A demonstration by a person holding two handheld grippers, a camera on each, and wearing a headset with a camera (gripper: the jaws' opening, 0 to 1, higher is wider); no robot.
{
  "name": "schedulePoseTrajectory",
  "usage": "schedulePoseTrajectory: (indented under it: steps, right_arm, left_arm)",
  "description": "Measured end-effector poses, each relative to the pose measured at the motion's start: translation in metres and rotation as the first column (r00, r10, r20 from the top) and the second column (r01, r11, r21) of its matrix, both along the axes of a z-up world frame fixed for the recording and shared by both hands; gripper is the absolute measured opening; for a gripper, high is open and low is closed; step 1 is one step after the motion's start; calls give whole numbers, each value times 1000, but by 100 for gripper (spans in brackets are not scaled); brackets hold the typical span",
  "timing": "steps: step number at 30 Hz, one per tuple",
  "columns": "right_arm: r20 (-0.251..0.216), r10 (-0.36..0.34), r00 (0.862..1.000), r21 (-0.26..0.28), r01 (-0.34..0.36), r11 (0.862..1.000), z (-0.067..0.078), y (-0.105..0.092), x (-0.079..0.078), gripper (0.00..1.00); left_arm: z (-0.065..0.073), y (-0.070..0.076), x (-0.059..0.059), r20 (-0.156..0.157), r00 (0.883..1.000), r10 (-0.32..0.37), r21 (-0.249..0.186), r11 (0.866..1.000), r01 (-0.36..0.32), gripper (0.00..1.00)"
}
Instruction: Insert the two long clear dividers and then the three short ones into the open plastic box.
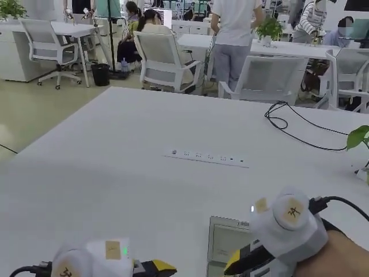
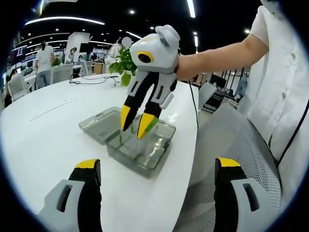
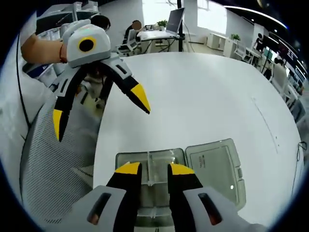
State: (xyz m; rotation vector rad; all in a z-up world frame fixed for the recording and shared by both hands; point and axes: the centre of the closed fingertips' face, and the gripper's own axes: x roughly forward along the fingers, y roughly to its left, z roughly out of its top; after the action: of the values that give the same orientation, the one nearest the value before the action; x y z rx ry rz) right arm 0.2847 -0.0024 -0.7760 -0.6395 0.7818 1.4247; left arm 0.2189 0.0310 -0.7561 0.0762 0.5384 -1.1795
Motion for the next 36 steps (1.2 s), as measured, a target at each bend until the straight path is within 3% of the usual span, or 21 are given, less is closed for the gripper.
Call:
schedulePoseTrajectory:
  steps: [10,23,32,36]
  right_arm:
    - [22,-31,999,28,30,999,20,-28,-4,35]
    - [41,-70,997,8,69,998,28,-80,-14,51]
    - [29,-107,994,-38,108,993,17,-121,-21,54]
    - [19,-105,994,-81,106,991,5,-140,-27,54]
  left_arm:
    - [0,1,0,4,1000,4,1,1000,-4,100]
    - [0,1,0,4,1000,6,5,1000,-6,100]
    - [0,1,-1,2,1000,8,7,1000,-8,100]
    - [0,1,-2,1,1000,9,8,1000,-9,100]
